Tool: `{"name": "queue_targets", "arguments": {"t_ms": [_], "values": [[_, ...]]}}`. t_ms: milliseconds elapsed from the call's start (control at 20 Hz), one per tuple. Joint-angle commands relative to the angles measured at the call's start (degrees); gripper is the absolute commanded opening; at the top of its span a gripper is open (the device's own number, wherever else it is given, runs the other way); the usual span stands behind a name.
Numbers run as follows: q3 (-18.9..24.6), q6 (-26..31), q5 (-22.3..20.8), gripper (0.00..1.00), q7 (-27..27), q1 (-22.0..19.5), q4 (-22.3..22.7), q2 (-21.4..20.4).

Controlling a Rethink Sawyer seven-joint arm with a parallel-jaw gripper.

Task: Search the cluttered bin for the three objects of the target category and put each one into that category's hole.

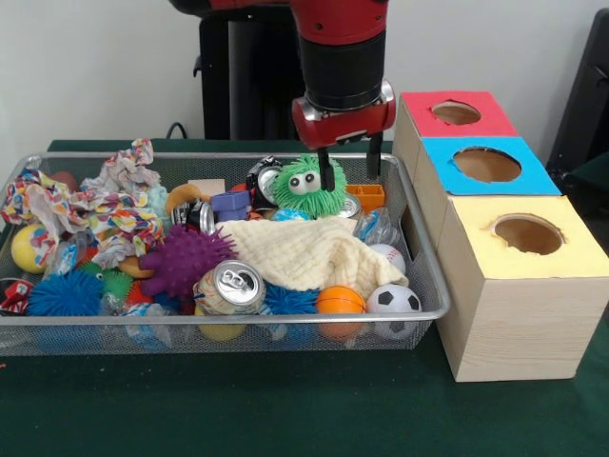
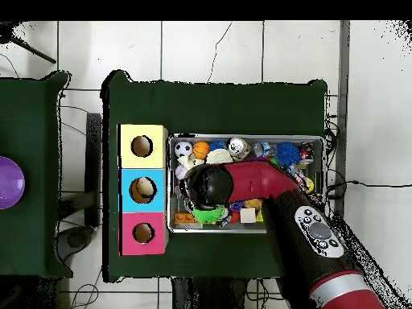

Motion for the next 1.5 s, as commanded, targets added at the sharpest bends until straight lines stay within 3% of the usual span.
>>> {"name": "queue_targets", "arguments": {"t_ms": [50, 750, 1300, 1500], "values": [[3.77, 8.76, -5.17, 1.00, -16.05, -3.38, -5.07, 3.71], [6.08, 13.95, -8.80, 1.00, -20.37, -7.65, -9.28, 5.97], [7.29, 12.16, -10.82, 1.00, -16.74, -10.90, -4.91, 4.76], [7.00, 12.56, -11.30, 1.00, -15.50, -10.58, -5.41, 6.08]]}}
